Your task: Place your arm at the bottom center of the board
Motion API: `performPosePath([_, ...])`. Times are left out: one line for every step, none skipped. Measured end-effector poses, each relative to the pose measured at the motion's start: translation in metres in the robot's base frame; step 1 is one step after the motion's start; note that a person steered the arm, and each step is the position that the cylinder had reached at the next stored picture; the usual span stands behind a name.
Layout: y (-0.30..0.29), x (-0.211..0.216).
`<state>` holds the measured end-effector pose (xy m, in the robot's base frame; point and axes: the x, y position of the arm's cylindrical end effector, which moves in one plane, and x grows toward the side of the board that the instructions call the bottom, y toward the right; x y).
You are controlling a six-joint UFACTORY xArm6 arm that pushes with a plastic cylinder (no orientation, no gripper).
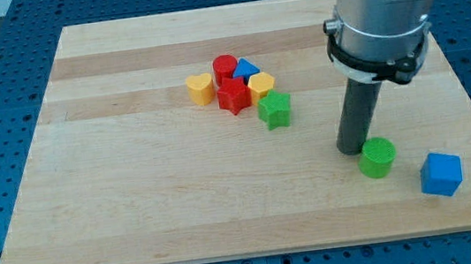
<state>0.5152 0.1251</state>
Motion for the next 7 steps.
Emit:
performPosePath([0.013,0.009])
performPosePath([0.033,0.016])
performPosePath([0.041,0.017])
performPosePath([0.037,0.017])
performPosePath([0.004,0.020])
performPosePath([0.003,0.020])
performPosePath([0.003,0.020])
